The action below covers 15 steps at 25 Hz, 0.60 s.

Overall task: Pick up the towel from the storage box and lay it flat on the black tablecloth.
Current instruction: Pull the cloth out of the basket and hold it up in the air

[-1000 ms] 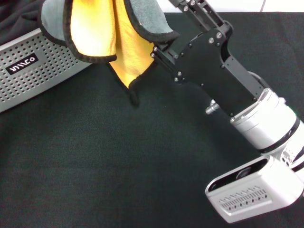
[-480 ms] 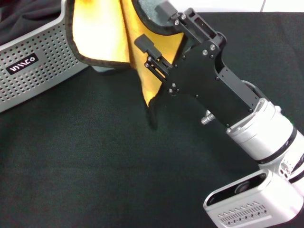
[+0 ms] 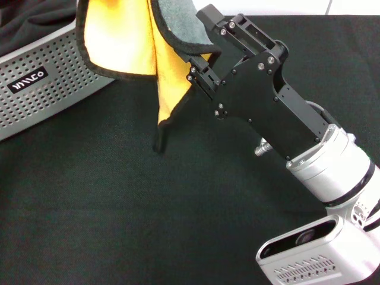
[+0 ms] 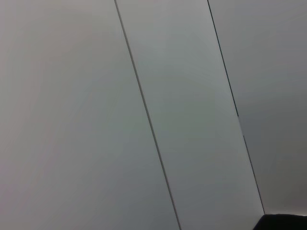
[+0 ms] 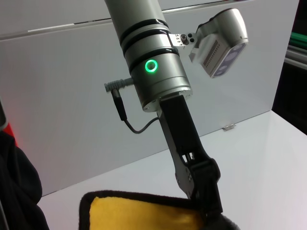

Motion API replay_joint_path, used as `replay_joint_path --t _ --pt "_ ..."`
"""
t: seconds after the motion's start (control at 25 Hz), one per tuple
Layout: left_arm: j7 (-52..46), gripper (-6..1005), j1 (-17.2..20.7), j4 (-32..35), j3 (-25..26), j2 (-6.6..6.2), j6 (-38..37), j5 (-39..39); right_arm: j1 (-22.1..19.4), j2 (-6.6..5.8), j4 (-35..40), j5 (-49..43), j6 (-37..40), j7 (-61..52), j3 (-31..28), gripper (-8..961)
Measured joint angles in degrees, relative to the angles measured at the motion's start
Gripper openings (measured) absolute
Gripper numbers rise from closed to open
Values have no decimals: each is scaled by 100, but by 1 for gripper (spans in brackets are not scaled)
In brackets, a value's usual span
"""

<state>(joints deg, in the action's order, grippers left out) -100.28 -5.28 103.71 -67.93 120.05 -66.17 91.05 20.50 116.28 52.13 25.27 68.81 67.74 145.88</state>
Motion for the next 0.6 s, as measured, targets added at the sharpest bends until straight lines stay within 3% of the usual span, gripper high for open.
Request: replay_joint_path --t 0.6 --pt "0 22 -63 -60 -18 0 7 1 51 0 -20 5 -42 11 2 298"
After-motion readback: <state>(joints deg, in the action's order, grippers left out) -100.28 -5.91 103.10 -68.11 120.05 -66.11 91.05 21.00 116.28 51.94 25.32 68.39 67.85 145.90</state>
